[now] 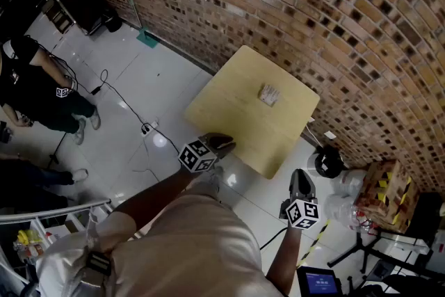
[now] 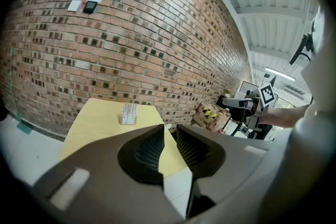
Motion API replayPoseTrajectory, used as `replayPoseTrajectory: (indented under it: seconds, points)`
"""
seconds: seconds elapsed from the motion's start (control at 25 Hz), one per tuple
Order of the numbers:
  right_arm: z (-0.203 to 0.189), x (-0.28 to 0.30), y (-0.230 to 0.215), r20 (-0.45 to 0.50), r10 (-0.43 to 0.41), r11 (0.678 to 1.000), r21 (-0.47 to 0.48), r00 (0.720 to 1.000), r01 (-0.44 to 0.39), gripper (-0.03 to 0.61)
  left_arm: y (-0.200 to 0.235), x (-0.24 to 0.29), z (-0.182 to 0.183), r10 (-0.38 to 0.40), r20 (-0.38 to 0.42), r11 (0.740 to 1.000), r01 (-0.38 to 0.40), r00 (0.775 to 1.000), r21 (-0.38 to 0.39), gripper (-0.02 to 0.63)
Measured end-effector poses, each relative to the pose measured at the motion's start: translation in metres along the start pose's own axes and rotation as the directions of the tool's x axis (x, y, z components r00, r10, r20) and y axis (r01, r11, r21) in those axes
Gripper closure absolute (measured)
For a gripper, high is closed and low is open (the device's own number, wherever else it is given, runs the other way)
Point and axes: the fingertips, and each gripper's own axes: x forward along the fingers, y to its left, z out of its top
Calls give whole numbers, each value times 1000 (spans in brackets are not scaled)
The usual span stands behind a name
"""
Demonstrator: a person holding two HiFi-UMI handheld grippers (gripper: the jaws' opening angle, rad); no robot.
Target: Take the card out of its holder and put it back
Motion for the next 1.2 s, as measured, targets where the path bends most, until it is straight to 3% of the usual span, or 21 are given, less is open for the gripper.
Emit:
replayPoseTrajectory:
  seconds: [0.4,0.68,0.92,1.08,1.2]
  points:
    - [16,84,8,-35,0,1000,-7,999,0,545,67,21,55,-18,62,999,20,998,-39,594]
    - [26,124,-10,-81,92,994,-48,992,-96,543,70,48,63,14,67,993,-6,998,-115,594]
    - [37,181,-54,-151,223,964,-115,963,-241,537,77,97,66,141,40,979,-133,989,-153,592]
    - [53,217,-80,-193,336,915,-162,922,-368,535,69,115,85,272,69,950,-256,960,-181,554]
    - [63,237,-105,-213,365,899,-172,906,-403,532,62,136,95,313,83,937,-293,946,-192,537]
